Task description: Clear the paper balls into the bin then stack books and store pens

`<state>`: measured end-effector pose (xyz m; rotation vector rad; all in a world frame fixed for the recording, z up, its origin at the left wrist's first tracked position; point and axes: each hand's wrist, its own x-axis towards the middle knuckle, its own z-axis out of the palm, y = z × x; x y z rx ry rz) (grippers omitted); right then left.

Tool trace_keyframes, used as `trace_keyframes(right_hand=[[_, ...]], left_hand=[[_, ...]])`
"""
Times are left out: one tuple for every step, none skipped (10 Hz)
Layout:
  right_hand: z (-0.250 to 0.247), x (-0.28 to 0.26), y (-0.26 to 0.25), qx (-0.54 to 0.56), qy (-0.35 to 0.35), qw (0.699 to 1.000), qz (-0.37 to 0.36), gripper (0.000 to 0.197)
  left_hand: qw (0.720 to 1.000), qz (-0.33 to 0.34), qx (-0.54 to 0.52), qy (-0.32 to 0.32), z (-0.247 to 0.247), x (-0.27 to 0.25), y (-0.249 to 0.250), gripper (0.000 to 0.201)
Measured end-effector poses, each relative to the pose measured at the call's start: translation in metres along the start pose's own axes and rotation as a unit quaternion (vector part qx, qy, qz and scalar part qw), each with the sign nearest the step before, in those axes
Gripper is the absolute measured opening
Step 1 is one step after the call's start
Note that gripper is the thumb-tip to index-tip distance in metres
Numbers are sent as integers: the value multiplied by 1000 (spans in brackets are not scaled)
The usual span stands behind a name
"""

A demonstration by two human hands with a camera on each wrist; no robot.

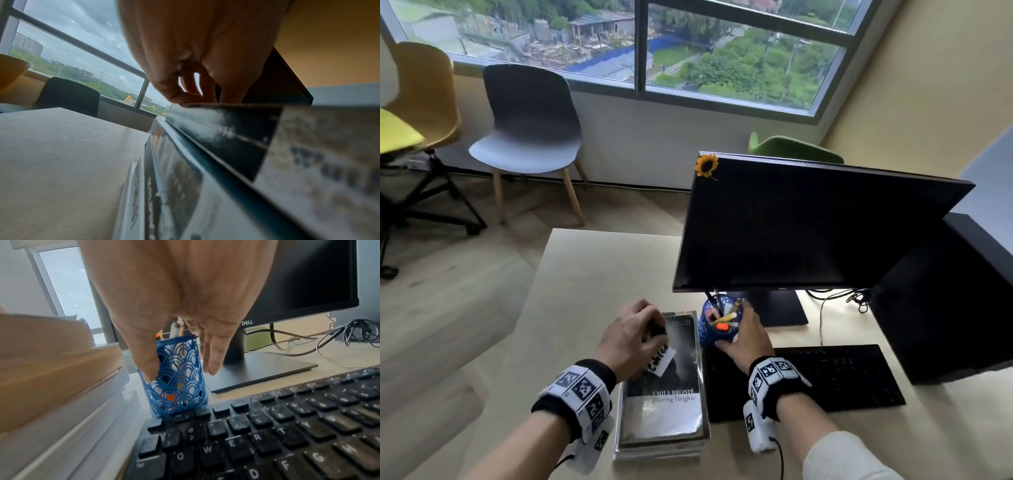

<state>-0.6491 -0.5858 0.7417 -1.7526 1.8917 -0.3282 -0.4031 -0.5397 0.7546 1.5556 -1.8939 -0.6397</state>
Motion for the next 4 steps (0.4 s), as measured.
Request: trace_keyframes(right_hand=[[-17, -14, -1, -5, -24, 1000, -8, 88], [-47, -40, -3, -22, -94, 994, -49, 62], [-95, -64, 5, -41, -187, 979, -71, 58], [-154, -94, 19, -50, -153, 983, -90, 59]], left_hand=[[1000, 1, 12, 6, 1, -1, 2, 16], [999, 14, 43, 31, 4, -10, 7, 14], [995, 41, 43, 76, 8, -24, 9, 11], [989, 45, 5, 144, 16, -53, 17, 12]])
